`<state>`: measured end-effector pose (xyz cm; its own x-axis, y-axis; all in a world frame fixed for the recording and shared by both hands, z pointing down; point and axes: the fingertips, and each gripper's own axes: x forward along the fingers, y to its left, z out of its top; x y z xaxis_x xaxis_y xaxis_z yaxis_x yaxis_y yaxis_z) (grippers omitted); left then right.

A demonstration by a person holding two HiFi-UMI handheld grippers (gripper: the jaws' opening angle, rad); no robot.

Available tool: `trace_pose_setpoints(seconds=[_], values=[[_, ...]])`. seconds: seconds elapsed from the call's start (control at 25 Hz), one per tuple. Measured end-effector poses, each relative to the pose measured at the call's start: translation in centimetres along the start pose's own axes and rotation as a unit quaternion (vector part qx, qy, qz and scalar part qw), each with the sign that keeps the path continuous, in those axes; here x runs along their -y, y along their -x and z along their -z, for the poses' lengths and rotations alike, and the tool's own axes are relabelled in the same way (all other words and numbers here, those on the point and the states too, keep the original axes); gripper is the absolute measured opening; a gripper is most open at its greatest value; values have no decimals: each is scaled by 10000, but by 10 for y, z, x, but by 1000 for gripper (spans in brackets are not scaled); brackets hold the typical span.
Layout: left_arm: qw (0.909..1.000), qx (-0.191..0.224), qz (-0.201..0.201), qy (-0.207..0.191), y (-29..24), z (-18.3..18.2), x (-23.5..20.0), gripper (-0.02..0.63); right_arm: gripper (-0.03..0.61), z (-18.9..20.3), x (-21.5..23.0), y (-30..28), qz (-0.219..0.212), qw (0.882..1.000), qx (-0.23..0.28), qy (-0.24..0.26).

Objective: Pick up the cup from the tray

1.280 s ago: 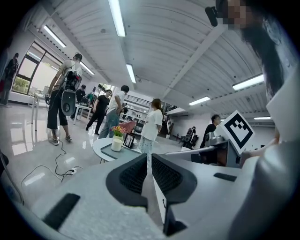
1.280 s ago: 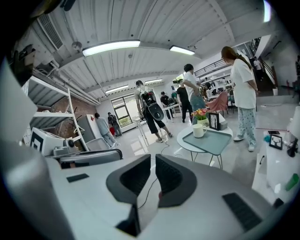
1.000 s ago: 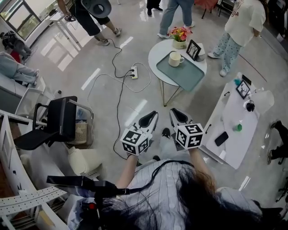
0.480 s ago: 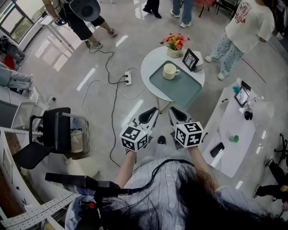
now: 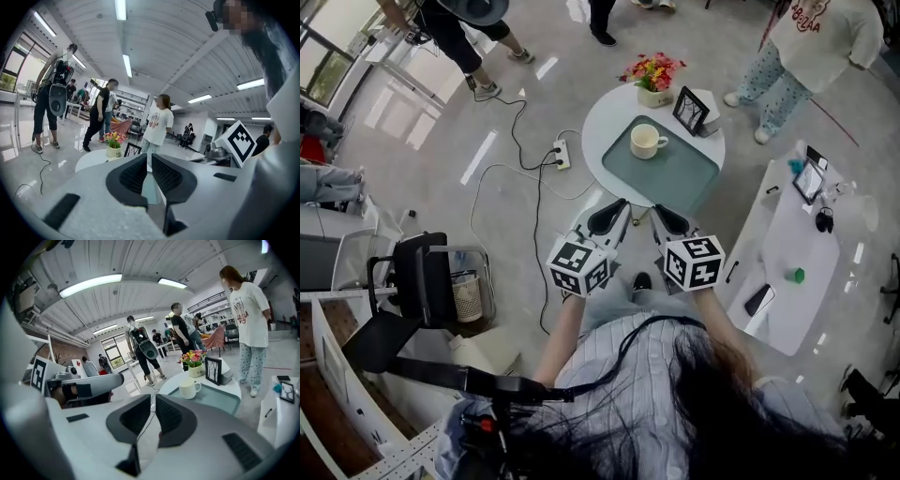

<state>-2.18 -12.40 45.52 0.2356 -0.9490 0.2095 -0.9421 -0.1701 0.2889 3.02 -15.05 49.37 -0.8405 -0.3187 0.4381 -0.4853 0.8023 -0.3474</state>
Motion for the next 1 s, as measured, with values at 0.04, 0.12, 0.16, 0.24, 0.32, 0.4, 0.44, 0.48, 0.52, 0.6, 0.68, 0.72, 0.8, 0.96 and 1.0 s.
trace_pose_setpoints(seconds=[0.04,0.12,0.16,0.24,0.32,0.4,0.44,0.48,0.52,0.6,0.68,0.72,0.8,0.96,1.0], values=[[10000,-10,15,-3,-2,-2,-2,18,48,-1,1,-2,5,10000,1,-24],[9999,-62,79,-17,-8,-4,-6,17,48,-3,4,-7,49,10000,-6,-77],[9999,-99,129,-22,-12,-4,-9,17,48,-4,6,-10,86,9999,-10,-101],[9996,-162,224,-21,-20,-4,-17,17,49,-7,11,-17,161,9998,-10,-135],[9993,-201,303,-34,-28,-5,-28,18,48,-11,17,-28,225,9996,7,-158],[9988,-242,420,-113,-38,-9,-40,17,49,-15,24,-40,323,9993,40,-200],[9982,-273,494,-180,-43,-11,-46,17,48,-18,27,-47,383,9990,57,-233],[9975,-315,569,-259,-48,-13,-52,18,49,-20,30,-54,442,9986,68,-269],[9967,-366,645,-343,-54,-14,-58,17,49,-22,33,-61,498,9983,68,-302],[9944,-481,808,-477,-64,-17,-69,18,49,-25,37,-75,599,9975,45,-366],[9920,-573,986,-535,-72,-20,-80,18,49,-26,40,-89,701,9966,11,-443],[9909,-606,1066,-548,-76,-22,-86,18,49,-27,42,-96,754,9960,-8,-484],[9889,-661,1205,-569,-84,-25,-97,18,49,-28,46,-110,852,9948,-50,-551],[9846,-780,1456,-579,-96,-29,-117,18,49,-28,54,-131,1039,9923,-112,-667],[9835,-817,1508,-569,-100,-28,-122,18,50,-28,56,-136,1092,9915,-124,-693]])
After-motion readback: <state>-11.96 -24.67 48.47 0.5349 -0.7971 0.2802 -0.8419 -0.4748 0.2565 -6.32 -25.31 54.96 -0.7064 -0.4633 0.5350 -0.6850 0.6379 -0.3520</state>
